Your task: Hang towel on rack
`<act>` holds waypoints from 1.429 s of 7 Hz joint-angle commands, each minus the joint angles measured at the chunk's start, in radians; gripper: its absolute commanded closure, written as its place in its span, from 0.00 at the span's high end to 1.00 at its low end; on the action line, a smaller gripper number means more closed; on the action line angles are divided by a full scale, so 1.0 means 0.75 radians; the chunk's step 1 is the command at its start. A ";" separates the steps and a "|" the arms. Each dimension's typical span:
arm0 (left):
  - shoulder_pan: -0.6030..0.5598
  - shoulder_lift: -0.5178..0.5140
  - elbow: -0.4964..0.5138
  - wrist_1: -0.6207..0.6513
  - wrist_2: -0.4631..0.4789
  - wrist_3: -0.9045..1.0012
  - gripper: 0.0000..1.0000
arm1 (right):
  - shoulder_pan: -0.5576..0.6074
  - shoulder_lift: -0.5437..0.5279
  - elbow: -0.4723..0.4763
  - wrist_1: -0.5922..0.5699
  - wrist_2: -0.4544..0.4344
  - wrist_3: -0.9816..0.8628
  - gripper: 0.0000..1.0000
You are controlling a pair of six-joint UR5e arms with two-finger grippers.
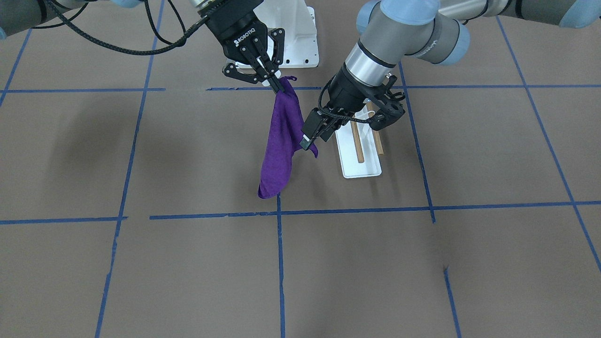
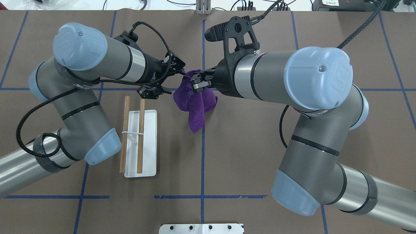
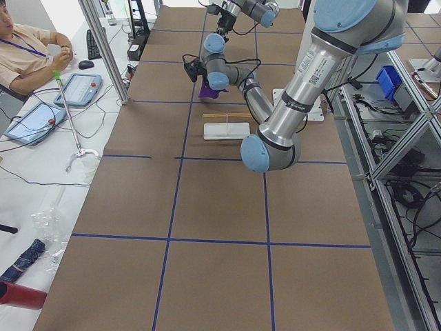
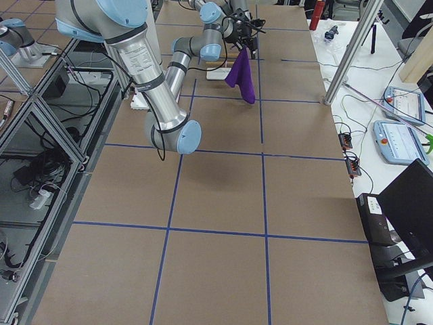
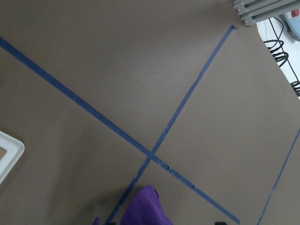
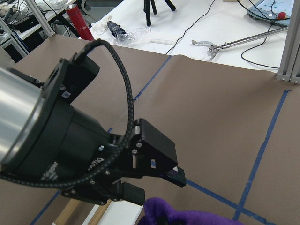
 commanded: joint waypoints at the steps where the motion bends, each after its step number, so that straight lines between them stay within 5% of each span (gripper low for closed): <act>1: 0.033 -0.002 -0.001 0.000 0.022 -0.026 0.67 | 0.000 0.004 0.002 0.002 -0.015 0.000 0.00; 2: 0.035 0.000 -0.011 -0.004 0.022 -0.048 0.12 | 0.000 0.004 0.002 0.002 -0.017 -0.002 0.00; 3: 0.033 0.000 -0.015 -0.008 0.024 -0.036 0.00 | 0.000 0.004 0.002 0.002 -0.017 0.000 0.00; 6: 0.033 0.010 -0.025 -0.006 0.024 -0.036 0.00 | 0.002 -0.004 0.002 0.000 -0.017 -0.004 0.00; 7: 0.033 0.010 -0.027 -0.006 0.024 -0.034 0.00 | 0.002 -0.010 -0.004 -0.013 -0.013 0.000 0.26; 8: 0.031 0.018 -0.037 -0.006 0.024 -0.032 0.00 | 0.016 -0.022 -0.002 -0.025 0.003 0.000 0.99; 10: 0.021 0.103 -0.141 -0.004 0.020 0.090 0.00 | 0.049 -0.053 0.000 -0.253 0.074 -0.006 1.00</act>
